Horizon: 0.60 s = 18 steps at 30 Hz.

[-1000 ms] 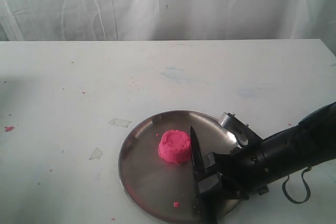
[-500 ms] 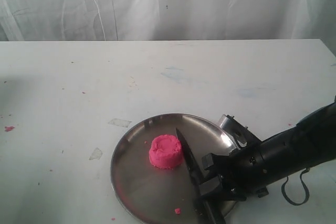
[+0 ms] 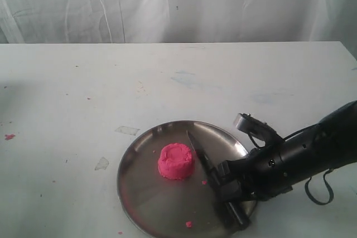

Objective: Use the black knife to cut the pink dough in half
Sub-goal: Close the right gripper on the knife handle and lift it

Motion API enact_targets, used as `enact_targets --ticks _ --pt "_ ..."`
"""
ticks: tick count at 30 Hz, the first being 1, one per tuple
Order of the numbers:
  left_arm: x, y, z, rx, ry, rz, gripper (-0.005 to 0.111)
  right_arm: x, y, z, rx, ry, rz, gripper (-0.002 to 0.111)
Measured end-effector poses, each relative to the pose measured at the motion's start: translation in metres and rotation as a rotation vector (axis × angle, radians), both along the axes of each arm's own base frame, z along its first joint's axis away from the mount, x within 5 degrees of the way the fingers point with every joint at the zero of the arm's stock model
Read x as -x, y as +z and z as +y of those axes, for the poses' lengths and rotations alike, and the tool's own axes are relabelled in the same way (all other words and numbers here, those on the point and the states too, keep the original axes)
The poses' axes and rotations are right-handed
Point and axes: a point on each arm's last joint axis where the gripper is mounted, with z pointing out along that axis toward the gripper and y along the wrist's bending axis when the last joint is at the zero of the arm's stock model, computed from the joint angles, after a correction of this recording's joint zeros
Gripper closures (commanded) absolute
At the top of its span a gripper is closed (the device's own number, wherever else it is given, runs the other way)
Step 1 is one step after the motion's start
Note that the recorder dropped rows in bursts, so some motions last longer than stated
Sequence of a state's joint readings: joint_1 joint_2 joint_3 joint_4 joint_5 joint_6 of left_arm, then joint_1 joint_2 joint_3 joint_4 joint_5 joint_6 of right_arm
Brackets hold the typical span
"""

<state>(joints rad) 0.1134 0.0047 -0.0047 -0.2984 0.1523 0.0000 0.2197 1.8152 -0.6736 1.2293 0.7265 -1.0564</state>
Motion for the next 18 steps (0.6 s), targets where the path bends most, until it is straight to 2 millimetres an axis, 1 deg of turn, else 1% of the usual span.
enact_targets --ticks 4,9,14,18 --pt "0.0 0.0 0.0 0.0 0.0 0.0 0.107 -0.004 0.014 -0.004 0.049 -0.009 -0.107 0.1" --pt "0.0 0.0 0.0 0.0 0.0 0.0 0.107 -0.002 0.044 -0.007 0.053 -0.008 -0.238 0.1" --pt "0.0 0.0 0.0 0.0 0.0 0.0 0.107 0.009 0.082 -0.011 0.067 0.042 -0.372 0.101" --pt "0.0 0.0 0.0 0.0 0.0 0.0 0.107 0.026 0.1 -0.011 0.152 0.126 -0.435 0.101"
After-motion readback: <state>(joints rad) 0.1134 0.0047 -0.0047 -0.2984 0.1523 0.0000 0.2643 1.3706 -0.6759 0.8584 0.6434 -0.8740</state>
